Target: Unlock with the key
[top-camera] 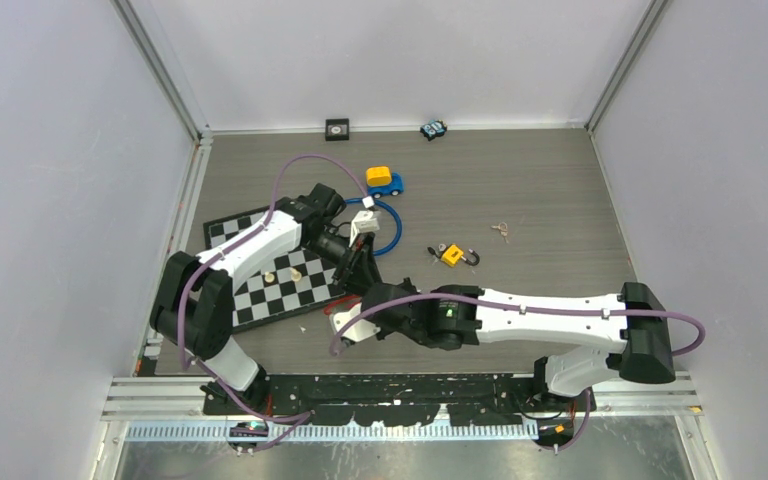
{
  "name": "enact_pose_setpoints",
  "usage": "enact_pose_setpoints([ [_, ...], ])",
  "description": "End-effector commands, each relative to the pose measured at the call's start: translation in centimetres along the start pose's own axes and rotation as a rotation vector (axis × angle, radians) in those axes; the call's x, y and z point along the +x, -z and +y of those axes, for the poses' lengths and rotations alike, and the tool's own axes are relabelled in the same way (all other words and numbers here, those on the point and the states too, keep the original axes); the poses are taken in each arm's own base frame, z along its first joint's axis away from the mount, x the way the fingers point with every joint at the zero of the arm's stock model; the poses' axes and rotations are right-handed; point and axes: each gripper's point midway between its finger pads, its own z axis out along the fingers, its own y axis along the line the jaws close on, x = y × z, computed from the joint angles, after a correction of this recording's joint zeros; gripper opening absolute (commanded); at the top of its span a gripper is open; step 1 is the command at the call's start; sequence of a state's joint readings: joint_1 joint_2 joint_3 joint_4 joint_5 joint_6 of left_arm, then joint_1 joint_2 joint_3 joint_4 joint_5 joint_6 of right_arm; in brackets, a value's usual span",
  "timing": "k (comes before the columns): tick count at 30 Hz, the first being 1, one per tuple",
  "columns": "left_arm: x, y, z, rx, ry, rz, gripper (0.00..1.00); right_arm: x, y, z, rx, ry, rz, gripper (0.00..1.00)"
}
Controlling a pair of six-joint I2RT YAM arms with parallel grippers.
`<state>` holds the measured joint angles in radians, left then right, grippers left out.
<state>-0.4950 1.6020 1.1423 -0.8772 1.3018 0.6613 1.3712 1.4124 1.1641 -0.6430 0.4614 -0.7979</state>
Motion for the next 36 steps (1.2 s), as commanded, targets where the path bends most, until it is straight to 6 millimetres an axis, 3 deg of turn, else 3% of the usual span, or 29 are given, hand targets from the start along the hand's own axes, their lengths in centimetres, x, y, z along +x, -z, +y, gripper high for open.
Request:
enact_pose_setpoints([
  [1,-3.9,-0.2,-3.5,0.160,-0.084,-0.136,0.00,-3.7,-0.5,-2.5,0.145,-0.006,-0.146,0.01],
  [13,-3.9,-0.2,-3.2,0.136,-0.092,-0.123,0.00,-5.0,0.0,-1.9,0.092,-0.065,-0.187,0.00],
  [18,-3.4,-0.1,-2.8,0.091,-0.110,-0.095,0.00,-4.7,0.1,-1.8,0.075,-0.093,-0.191,0.01],
  [36,-2.4,0.5,0.7,-0.133,-0.153,0.022,0.00,-3.7,0.4,-3.1,-0.123,-0.476,-0.264,0.00],
])
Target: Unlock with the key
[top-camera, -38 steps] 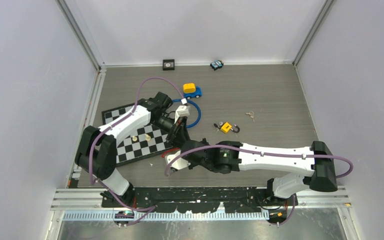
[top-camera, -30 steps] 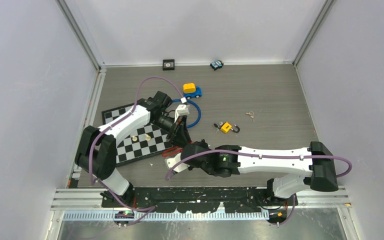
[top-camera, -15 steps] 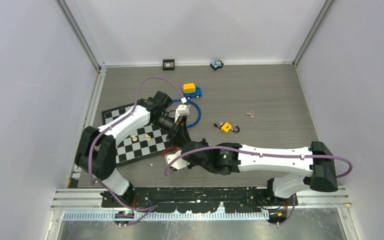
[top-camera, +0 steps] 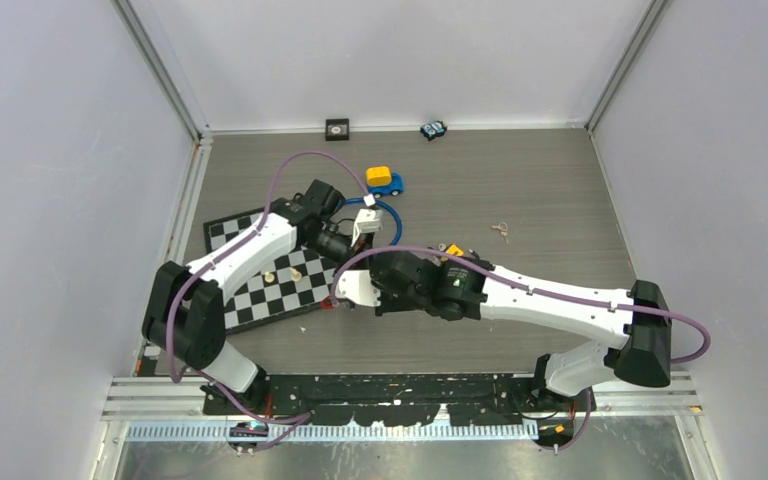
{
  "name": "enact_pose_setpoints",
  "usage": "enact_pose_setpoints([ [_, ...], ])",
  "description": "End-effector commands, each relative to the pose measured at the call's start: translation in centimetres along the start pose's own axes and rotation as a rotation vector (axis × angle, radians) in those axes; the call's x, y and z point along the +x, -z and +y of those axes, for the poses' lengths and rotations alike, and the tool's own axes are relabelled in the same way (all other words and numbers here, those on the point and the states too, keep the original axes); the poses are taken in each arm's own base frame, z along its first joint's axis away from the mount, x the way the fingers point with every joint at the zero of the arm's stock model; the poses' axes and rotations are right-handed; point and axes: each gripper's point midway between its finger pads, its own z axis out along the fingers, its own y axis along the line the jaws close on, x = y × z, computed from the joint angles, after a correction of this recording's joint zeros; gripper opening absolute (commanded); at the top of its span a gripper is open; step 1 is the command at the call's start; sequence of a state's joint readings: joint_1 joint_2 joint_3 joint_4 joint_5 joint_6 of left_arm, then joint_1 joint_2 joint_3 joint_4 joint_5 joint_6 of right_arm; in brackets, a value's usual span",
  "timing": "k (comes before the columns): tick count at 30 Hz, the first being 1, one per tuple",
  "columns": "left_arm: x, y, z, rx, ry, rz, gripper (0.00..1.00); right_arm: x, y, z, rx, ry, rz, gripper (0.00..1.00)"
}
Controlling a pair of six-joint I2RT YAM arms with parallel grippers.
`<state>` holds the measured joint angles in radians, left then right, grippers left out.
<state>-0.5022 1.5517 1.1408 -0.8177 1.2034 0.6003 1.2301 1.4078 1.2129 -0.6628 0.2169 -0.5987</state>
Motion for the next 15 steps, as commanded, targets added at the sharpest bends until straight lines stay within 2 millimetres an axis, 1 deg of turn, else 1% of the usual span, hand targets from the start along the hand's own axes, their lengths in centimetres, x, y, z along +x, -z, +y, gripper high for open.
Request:
enact_pose_setpoints([
  [1,-2.1,0.2,0.3,-0.053,-0.109,-0.017,0.00,-4.6,0.8,-1.4,-0.031,-0.181,-0.182,0.01],
  [8,-1.7,0.4,1.4,-0.134,-0.120,0.001,0.00,-5.0,1.2,-2.1,-0.101,-0.339,-0.224,0.01],
  [11,-1.6,0.5,1.6,-0.153,-0.124,0.004,0.00,-5.1,1.4,-2.5,-0.122,-0.396,-0.241,0.01],
  [14,-1.6,0.5,1.6,-0.155,-0.127,0.004,0.00,-4.8,1.9,-2.9,-0.119,-0.423,-0.252,0.07],
  [15,-1.6,0.6,1.6,-0.156,-0.130,0.002,0.00,-4.7,2.1,-3.1,-0.114,-0.430,-0.255,0.11],
])
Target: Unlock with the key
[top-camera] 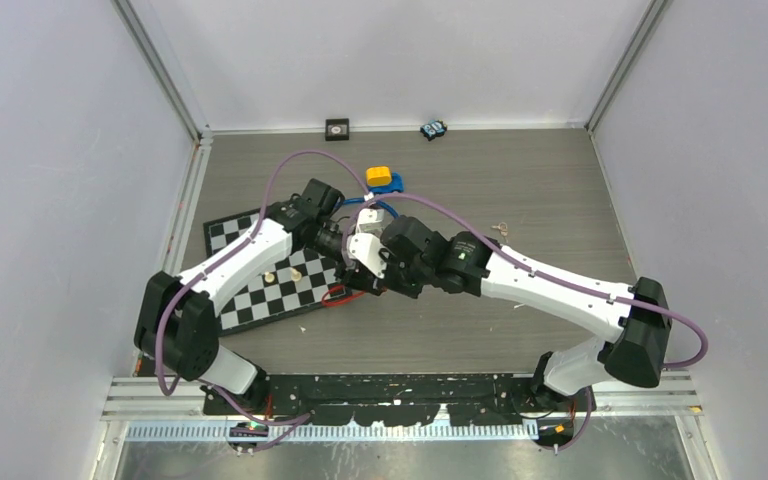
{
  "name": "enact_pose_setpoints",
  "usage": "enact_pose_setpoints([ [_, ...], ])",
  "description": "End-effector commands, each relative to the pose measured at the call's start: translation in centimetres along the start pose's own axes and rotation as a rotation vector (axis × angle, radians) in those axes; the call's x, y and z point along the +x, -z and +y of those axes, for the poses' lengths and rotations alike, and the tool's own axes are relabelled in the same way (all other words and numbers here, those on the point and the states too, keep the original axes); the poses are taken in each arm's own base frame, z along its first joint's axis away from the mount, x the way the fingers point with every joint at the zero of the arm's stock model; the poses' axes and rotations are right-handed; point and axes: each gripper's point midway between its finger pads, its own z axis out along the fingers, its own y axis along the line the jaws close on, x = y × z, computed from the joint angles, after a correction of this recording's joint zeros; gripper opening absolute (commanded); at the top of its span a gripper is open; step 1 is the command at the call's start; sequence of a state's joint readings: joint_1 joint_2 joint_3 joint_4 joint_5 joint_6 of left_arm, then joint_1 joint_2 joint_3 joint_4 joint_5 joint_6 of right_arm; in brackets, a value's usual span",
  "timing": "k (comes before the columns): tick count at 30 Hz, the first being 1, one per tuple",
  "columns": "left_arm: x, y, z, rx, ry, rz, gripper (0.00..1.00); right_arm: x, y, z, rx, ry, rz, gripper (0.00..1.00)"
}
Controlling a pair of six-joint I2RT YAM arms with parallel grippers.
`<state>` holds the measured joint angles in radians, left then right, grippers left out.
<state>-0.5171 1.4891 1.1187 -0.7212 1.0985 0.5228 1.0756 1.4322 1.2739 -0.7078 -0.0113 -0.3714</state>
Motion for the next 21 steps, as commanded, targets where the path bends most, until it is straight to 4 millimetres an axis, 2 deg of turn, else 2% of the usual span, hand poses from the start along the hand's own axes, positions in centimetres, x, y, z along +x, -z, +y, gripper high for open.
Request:
enact_pose_setpoints([
  [1,-1.0,0.2,0.8,-0.049,-0.077,-0.023,0.00,-5.6,2.6,-0.4,-0.025,-0.080,-0.226,0.14],
  [7,-1.2,0.2,0.4,-0.028,-0.085,-0.037,0.00,-5.1,5.0,-1.6,-0.021,-0.115,-0.284,0.32],
  [12,-1.7,0.3,-0.2,0.004,-0.085,-0.060,0.00,-3.9,6.2,-2.3,-0.026,-0.154,-0.322,0.39],
  [15,-2.0,0.3,-0.9,0.043,-0.084,-0.082,0.00,-3.1,6.0,-2.6,-0.045,-0.197,-0.341,0.43],
  [21,-2.9,0.4,-2.3,0.107,-0.091,-0.122,0.00,-2.1,4.3,-2.7,-0.135,-0.306,-0.386,0.51],
])
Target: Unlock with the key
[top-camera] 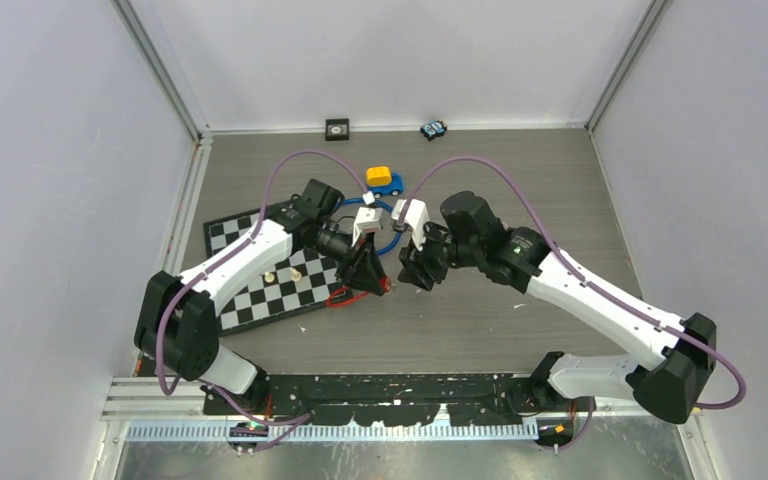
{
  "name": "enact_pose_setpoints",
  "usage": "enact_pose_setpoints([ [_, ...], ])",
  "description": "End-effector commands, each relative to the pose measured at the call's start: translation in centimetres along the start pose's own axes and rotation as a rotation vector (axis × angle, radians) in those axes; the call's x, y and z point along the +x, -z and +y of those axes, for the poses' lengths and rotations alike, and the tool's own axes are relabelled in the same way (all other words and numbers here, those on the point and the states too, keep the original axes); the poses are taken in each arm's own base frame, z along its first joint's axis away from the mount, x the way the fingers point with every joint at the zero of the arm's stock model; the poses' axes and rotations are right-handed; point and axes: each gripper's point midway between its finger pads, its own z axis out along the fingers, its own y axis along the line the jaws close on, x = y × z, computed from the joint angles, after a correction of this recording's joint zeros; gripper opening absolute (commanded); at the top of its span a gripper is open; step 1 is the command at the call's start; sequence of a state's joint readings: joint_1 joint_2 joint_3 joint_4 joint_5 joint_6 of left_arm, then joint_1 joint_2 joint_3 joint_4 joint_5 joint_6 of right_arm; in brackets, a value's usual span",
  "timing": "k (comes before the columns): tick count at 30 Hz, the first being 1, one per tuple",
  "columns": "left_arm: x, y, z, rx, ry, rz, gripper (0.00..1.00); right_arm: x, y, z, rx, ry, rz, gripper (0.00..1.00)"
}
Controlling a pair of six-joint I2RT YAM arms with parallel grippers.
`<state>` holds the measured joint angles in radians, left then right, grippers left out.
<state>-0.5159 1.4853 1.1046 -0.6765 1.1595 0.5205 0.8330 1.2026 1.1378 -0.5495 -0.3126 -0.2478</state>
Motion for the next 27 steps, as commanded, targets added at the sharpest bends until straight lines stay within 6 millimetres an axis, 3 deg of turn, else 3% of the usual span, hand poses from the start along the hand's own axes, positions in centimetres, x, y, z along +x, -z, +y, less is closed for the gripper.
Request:
enact_pose_setpoints([
  [1,-2.2,0.4,-1.7,0.063,-0.062,-0.074,0.00,-0.7,-1.2,0.8,-0.115,-0.093,-0.084,0.51],
  [15,-1.9,0.4,-1.7,0.053,-0.059,-0.069,0.00,-0.9,-2.0,2.1,-0.249,-0.127,-0.095,0.49],
  [27,-2.0,0.5,-1.8,0.054,-0.061,-0.071,0.00,-0.6,-2.9,2.1,-0.275,-0.152,-0.072,0.32],
])
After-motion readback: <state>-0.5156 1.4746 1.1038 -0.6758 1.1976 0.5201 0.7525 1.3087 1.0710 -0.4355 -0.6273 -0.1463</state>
